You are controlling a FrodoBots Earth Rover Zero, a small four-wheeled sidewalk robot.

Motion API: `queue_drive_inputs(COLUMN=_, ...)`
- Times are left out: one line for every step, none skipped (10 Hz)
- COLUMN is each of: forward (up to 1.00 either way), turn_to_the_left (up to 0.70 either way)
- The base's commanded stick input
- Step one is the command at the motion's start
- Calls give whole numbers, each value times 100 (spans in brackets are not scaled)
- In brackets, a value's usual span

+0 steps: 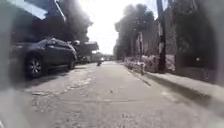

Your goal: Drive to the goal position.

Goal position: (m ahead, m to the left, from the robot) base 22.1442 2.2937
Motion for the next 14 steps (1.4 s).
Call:
queue_drive_inputs(forward=70, turn_to_the_left=0)
queue_drive_inputs(forward=70, turn_to_the_left=0)
queue_drive_inputs(forward=70, turn_to_the_left=0)
queue_drive_inputs(forward=70, turn_to_the_left=0)
queue_drive_inputs(forward=70, turn_to_the_left=0)
queue_drive_inputs(forward=70, turn_to_the_left=0)
queue_drive_inputs(forward=70, turn_to_the_left=0)
queue_drive_inputs(forward=70, turn_to_the_left=0)
queue_drive_inputs(forward=70, turn_to_the_left=0)
queue_drive_inputs(forward=70, turn_to_the_left=0)
queue_drive_inputs(forward=70, turn_to_the_left=0)
queue_drive_inputs(forward=70, turn_to_the_left=0)
queue_drive_inputs(forward=70, turn_to_the_left=0)
queue_drive_inputs(forward=70, turn_to_the_left=0)
